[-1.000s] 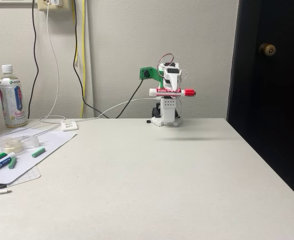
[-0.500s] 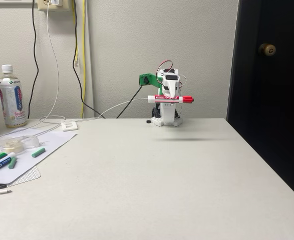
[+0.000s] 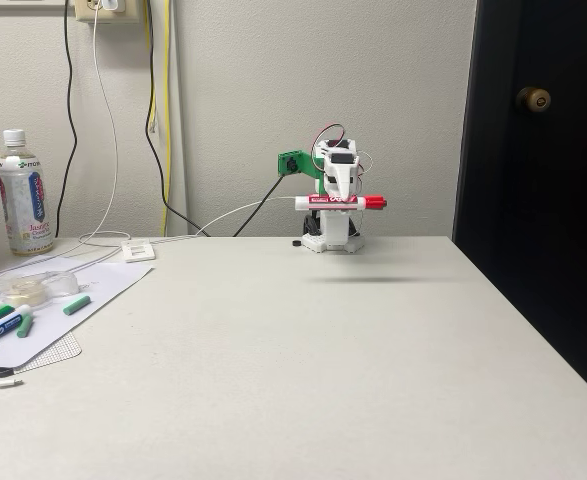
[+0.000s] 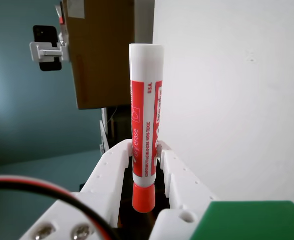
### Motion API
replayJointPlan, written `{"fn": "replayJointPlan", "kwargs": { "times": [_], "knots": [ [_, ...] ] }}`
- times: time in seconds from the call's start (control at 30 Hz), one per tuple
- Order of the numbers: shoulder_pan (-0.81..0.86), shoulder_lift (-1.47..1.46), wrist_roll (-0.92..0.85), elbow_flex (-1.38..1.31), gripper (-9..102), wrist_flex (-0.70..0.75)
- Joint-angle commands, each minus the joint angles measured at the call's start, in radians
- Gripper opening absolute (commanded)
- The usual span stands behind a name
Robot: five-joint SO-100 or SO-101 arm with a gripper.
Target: Pick up the red marker.
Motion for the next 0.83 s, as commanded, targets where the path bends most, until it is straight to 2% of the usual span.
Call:
{"fn": "replayJointPlan", "kwargs": {
  "times": [0.0, 0.8],
  "knots": [
    [0.003, 0.006, -0.011, -0.008, 0, -0.006],
    [0.005, 0.006, -0.032, 0.021, 0, -0.018]
  ]
}}
